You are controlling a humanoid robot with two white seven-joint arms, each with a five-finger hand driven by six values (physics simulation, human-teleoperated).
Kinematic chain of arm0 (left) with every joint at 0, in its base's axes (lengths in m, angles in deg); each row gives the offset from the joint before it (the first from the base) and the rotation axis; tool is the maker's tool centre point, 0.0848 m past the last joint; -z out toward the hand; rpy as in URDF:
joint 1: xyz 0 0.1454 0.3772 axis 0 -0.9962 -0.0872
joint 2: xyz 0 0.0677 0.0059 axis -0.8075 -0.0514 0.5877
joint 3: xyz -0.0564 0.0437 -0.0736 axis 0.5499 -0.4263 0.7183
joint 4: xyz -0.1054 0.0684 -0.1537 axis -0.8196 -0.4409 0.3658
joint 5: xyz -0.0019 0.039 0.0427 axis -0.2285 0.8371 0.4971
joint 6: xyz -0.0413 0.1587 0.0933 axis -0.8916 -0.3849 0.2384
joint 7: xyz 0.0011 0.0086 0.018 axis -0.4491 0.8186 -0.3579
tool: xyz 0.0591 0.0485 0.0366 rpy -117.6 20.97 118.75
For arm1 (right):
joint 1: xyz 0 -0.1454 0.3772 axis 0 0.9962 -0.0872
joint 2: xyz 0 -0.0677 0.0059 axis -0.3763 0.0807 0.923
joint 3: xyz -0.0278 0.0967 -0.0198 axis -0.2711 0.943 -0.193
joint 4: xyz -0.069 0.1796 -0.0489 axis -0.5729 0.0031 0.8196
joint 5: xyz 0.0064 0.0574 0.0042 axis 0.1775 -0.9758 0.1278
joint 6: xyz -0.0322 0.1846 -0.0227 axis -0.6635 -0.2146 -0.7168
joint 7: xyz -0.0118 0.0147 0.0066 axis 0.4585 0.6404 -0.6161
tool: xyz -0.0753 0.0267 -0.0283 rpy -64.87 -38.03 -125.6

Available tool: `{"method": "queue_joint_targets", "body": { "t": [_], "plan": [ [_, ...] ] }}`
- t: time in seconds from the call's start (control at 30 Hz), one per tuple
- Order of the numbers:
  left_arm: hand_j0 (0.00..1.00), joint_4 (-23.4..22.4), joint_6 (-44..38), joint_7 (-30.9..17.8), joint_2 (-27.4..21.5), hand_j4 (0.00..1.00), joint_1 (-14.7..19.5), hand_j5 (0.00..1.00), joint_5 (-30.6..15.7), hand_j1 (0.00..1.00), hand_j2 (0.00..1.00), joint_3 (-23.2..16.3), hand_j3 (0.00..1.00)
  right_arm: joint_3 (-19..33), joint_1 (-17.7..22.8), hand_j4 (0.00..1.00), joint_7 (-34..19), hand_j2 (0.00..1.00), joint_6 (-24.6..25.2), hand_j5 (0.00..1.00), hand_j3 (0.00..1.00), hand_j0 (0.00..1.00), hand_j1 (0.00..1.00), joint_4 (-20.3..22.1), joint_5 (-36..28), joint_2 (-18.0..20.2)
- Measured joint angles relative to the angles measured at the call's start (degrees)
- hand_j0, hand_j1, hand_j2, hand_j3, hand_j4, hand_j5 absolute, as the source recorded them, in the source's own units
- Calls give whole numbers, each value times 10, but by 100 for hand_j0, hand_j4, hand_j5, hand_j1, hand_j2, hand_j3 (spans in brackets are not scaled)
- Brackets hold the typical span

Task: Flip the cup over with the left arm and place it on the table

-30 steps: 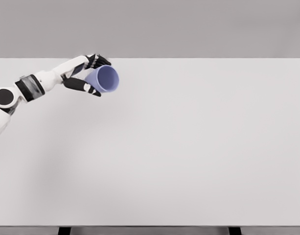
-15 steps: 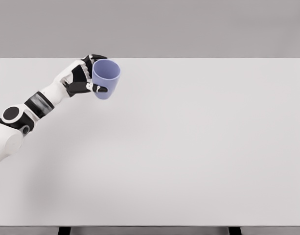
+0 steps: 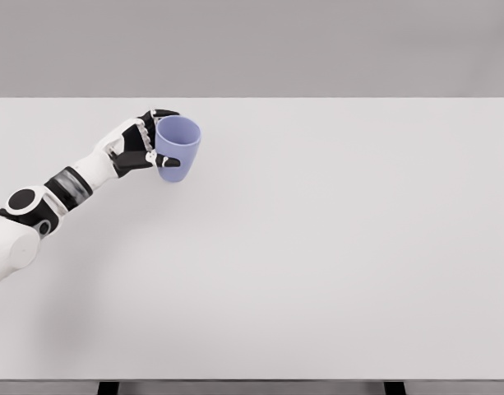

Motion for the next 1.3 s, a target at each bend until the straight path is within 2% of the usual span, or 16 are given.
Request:
{"method": "queue_joint_targets", "body": {
  "t": [0.03, 0.1, 0.17, 0.4, 0.6, 0.93, 1.0, 1.3],
  "plan": [
    [53, 0, 0, 0, 0, 53, -1, 53, 0, 53, 53, 1, 53, 0, 0, 100, 0, 100, 0, 100, 100, 100, 100, 0, 0, 0],
    [69, 1, -1, 0, 0, 69, -1, 69, 1, 69, 69, 4, 69, 0, 0, 100, 0, 100, 0, 100, 100, 100, 100, 0, 0, 0],
    [74, 2, -1, -1, 0, 74, -1, 74, 3, 74, 74, 6, 74, 0, 0, 100, 0, 100, 0, 100, 100, 100, 100, 0, 0, 0],
    [82, 4, 4, -1, -1, 82, -2, 82, 7, 82, 82, 13, 82, 0, 0, 100, 0, 100, 0, 100, 100, 100, 100, 0, 0, 0],
    [94, 5, 6, -1, -1, 94, -1, 94, 7, 94, 94, 15, 94, 0, 0, 100, 0, 100, 0, 100, 100, 100, 100, 0, 0, 0],
    [96, 5, 6, -1, -1, 96, -1, 96, 7, 96, 96, 15, 96, 0, 0, 100, 0, 100, 0, 100, 100, 100, 100, 0, 0, 0],
    [100, 5, 6, -1, -2, 100, -1, 100, 7, 100, 100, 15, 100, 0, 0, 100, 0, 100, 0, 100, 100, 100, 100, 0, 0, 0],
    [100, 7, 7, -2, -8, 100, -1, 100, 12, 100, 100, 15, 100, 0, 0, 100, 0, 100, 0, 100, 100, 100, 100, 0, 0, 0]
  ]
}}
